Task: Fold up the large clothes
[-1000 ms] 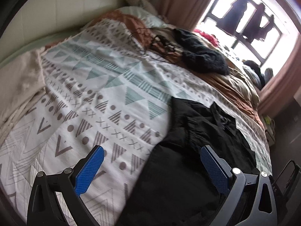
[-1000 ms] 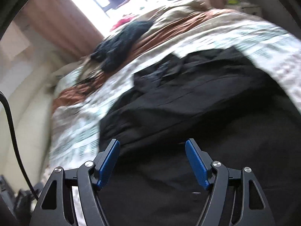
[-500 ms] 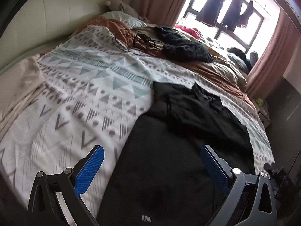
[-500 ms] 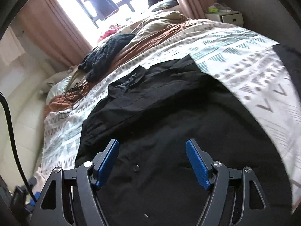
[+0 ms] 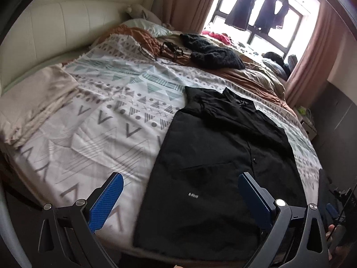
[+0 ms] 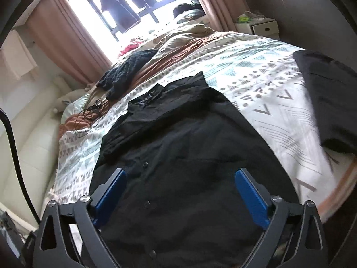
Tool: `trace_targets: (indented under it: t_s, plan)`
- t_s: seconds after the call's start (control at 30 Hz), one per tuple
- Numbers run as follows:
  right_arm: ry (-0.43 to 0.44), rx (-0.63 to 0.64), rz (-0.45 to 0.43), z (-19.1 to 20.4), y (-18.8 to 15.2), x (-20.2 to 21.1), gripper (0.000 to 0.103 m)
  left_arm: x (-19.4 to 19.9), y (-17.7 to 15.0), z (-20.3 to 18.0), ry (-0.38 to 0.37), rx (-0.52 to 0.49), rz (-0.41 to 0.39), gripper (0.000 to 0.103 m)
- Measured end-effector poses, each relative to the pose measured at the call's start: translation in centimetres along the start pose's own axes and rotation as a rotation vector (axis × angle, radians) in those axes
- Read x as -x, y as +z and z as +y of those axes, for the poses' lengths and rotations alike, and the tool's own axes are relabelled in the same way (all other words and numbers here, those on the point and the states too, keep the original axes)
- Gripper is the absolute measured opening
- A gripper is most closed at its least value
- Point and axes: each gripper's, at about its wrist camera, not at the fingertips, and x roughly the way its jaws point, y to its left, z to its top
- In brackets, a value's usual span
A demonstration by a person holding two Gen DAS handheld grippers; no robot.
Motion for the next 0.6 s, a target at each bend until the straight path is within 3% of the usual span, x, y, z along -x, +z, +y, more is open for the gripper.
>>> trace_targets:
  t_s: [0.17, 0.47, 0.6]
  plan:
    - [0.046, -0.019, -0.009, -2.5, -1.7, 2.5, 0.099, 2.4, -1.4, 0.6, -0.002, -0.046, -0.004, 0.102]
    - [-0.027, 0.032, 0.008, -7.1, -4.4, 5.8, 0.099, 5.0, -3.8, 3.1, 0.003, -0.100, 0.015, 0.102]
    - [-0.033, 0.029, 0.007, -9.1, -5.2, 7.2, 0.099, 5.8, -4.7, 5.0, 0.025, -0.077, 0.001, 0.102]
